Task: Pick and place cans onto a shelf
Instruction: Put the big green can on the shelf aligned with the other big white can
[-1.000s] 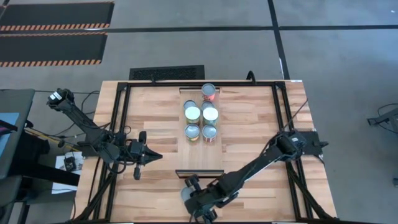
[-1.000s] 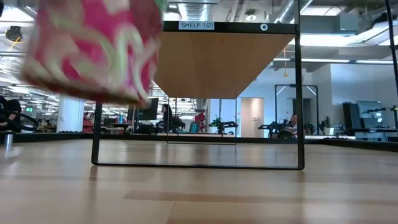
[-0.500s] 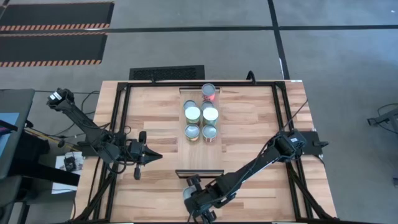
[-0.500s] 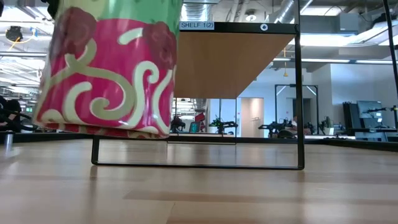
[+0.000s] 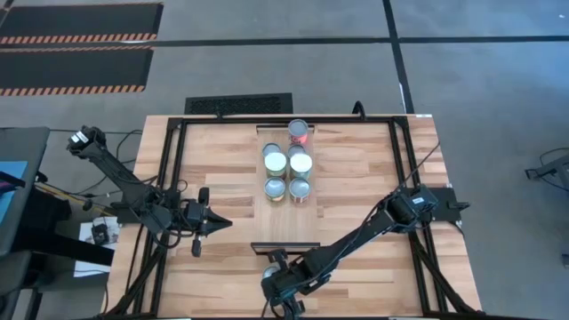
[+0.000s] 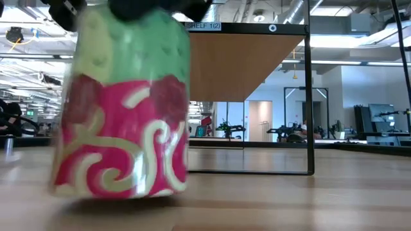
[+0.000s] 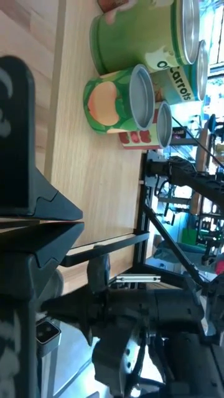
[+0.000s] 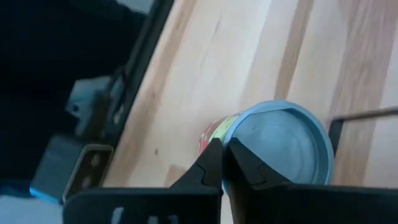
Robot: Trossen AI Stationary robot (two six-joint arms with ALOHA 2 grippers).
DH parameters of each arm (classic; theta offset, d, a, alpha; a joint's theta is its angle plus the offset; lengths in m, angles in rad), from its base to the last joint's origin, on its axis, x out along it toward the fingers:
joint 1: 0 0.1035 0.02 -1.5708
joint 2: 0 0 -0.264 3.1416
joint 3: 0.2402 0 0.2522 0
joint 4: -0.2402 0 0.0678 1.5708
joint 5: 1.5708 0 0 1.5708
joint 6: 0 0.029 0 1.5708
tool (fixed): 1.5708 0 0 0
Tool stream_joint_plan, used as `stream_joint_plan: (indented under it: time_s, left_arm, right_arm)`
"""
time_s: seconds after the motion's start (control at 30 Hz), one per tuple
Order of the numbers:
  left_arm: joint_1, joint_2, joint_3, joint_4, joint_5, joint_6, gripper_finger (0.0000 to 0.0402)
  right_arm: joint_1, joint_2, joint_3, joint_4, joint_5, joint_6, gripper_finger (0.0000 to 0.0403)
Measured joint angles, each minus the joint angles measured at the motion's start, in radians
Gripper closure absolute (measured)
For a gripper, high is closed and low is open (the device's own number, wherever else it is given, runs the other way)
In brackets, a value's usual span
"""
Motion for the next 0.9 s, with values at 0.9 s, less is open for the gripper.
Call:
stream_joint_plan:
  time_s: [0.9]
  left_arm:
    - [0.0,0.0,0.0,-0.009,0.055,0.0,0.0398]
  right_arm:
    - [0.036,-0.088,0.058,-0.109,0.013,-0.181,0.0309]
